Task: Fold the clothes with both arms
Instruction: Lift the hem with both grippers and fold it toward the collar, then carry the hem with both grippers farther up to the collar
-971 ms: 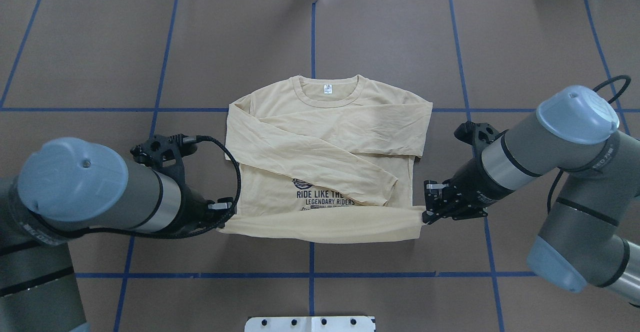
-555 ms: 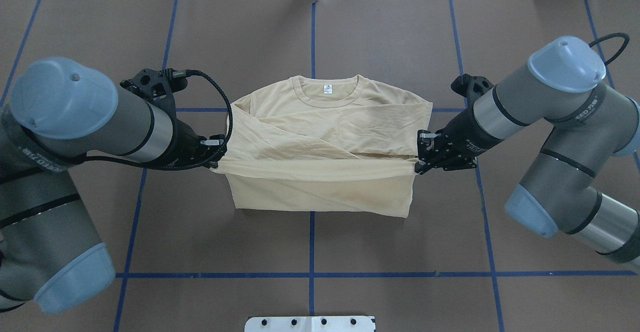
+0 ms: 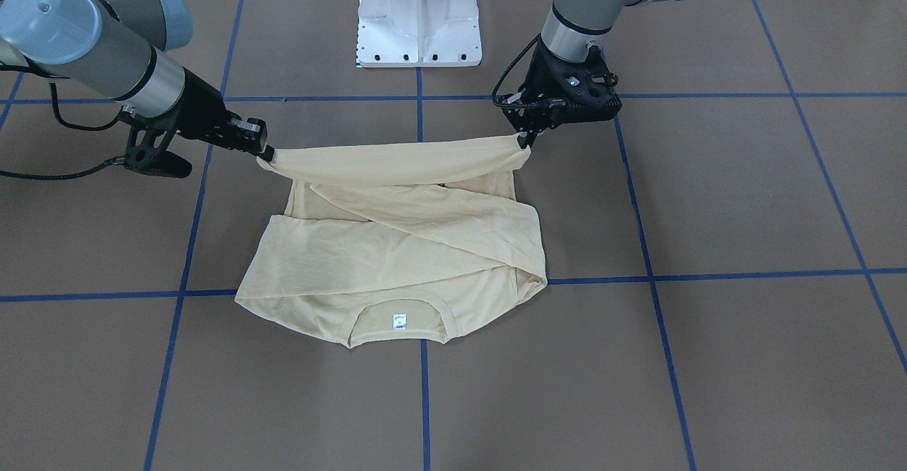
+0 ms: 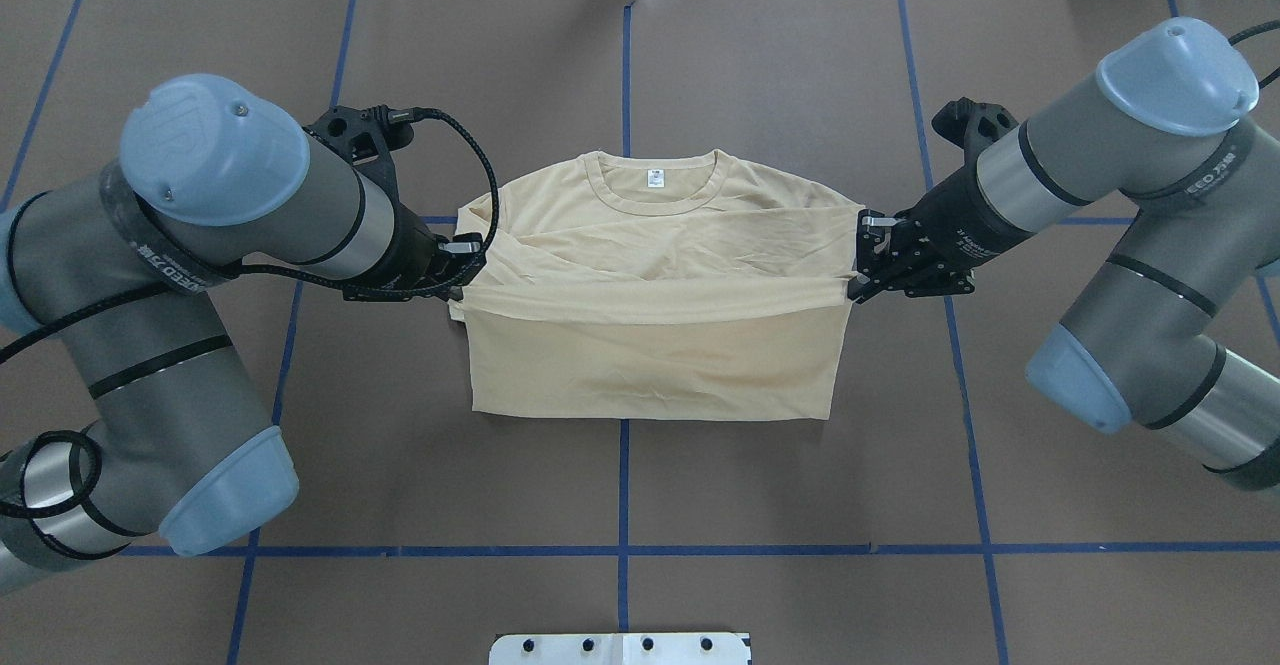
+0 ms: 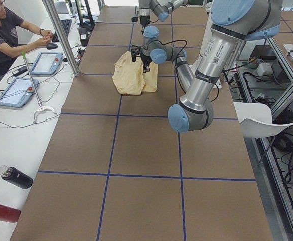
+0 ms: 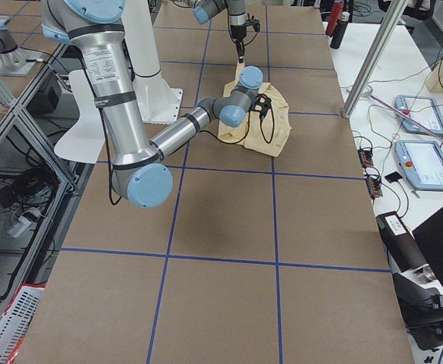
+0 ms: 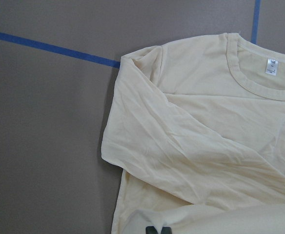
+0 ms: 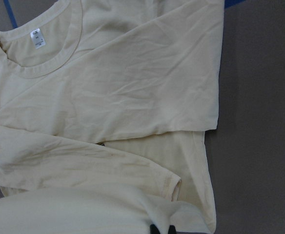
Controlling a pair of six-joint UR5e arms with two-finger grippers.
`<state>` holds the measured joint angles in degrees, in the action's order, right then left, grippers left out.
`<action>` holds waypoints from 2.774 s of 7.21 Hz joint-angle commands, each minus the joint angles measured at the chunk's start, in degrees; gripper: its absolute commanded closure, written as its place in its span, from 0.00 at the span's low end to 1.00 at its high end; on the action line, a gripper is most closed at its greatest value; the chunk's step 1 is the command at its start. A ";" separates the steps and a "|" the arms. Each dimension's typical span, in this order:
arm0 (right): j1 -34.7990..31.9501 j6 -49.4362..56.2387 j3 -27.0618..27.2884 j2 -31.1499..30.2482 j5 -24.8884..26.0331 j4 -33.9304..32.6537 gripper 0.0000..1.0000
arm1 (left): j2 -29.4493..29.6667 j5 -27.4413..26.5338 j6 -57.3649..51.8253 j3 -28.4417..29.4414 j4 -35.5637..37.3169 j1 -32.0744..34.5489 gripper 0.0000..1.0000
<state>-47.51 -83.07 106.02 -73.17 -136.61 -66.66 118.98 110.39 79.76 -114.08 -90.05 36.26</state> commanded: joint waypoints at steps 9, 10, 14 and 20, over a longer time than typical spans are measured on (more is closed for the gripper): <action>-1.35 0.37 10.78 -5.85 -9.28 0.03 1.00 | -0.24 1.67 0.58 -9.50 9.45 -0.14 1.00; -2.23 0.37 10.26 -5.76 -9.03 0.03 1.00 | -0.33 1.67 0.58 -9.15 9.36 -0.14 1.00; -3.38 0.63 3.59 -1.45 -5.96 0.12 1.00 | 0.11 1.32 -0.04 -6.17 8.66 -0.22 1.00; -3.82 1.07 -3.78 4.07 -3.14 0.03 1.00 | 0.46 0.44 -0.30 0.08 0.15 0.57 1.00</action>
<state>-51.24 -82.22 104.42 -70.90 -140.18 -66.59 119.40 111.13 79.40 -114.44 -88.68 36.76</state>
